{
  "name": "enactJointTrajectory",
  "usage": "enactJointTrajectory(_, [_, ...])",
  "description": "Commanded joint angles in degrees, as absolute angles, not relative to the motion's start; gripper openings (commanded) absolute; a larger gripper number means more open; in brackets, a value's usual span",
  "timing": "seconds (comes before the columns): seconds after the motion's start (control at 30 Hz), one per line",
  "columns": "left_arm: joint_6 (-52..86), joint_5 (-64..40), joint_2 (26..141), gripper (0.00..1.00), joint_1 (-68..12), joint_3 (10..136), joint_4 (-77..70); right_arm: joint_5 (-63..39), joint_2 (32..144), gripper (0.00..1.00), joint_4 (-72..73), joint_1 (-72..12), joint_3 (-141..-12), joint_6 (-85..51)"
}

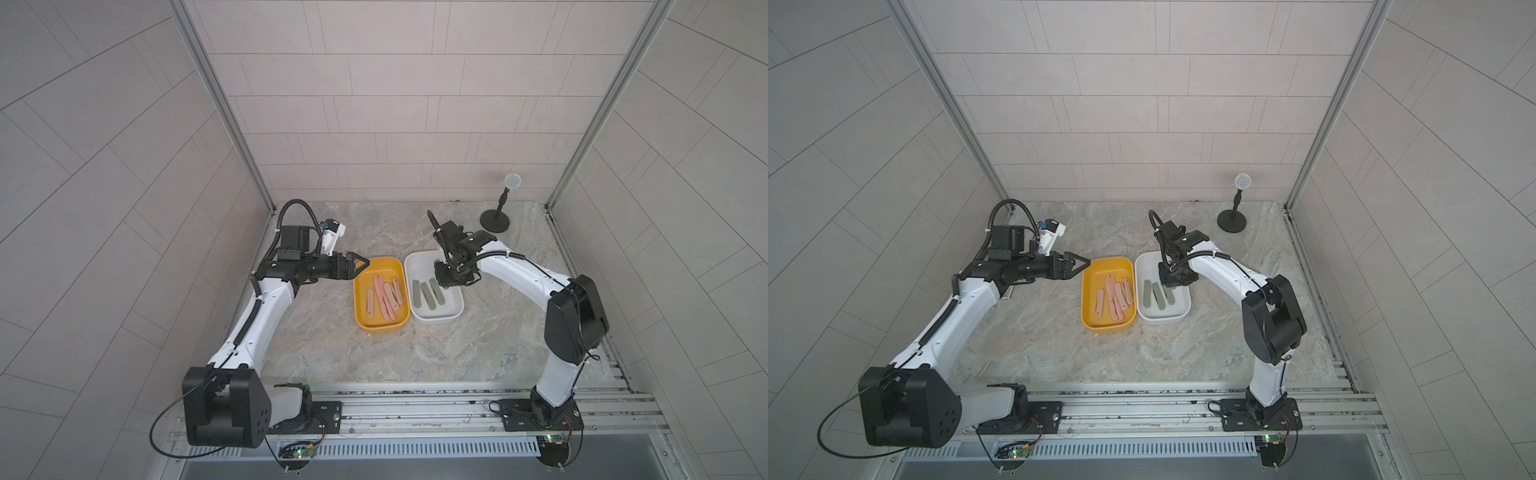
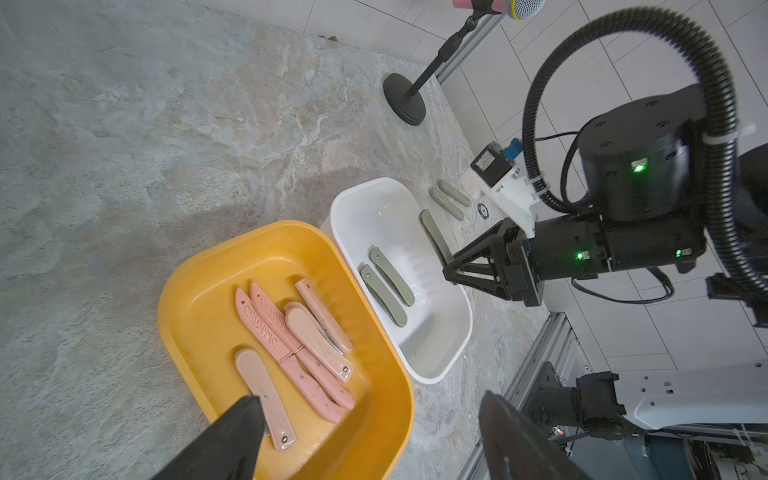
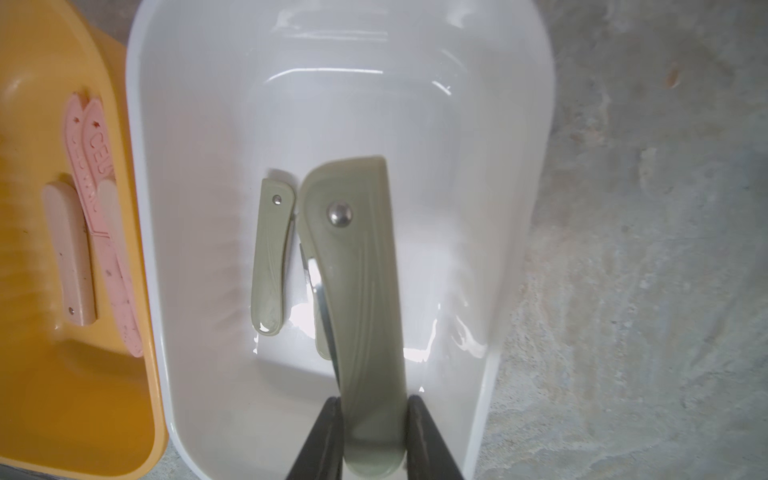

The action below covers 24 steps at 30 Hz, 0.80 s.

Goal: Place the fruit knives into the storage box by color
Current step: Place the fruit knife in the storage box.

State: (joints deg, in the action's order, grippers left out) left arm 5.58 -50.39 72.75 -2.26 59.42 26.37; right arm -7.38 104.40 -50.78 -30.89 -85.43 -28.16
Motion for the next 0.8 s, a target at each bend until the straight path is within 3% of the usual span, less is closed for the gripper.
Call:
enactJointTrajectory(0.0, [5.29, -51.77, 72.15, 0.88, -2.01, 58.82, 25.89, -7.79, 107.24, 0.27, -50.05, -31.86, -86.57, -29.37])
enactJointTrajectory(0.5, [5.54, -51.5, 72.64, 0.88, -1.87, 58.01, 24.96, -9.57, 115.74, 0.31, -46.75, -31.65, -87.79, -29.36])
enactJointTrajectory(0.57, [5.61, -51.44, 72.71, 0.88, -1.78, 58.01, 24.96, -9.49, 115.51, 0.4, -46.59, -31.68, -87.8, -29.37])
enactJointTrajectory(0.67, [5.54, -51.5, 72.81, 0.88, -1.82, 57.94, 24.79, -8.93, 114.47, 0.62, -46.32, -31.7, -87.65, -29.36])
enactJointTrajectory(0.77, [5.67, -51.46, 72.92, 0.88, -1.84, 57.83, 24.7, -8.32, 113.36, 0.68, -46.06, -31.55, -87.41, -29.36])
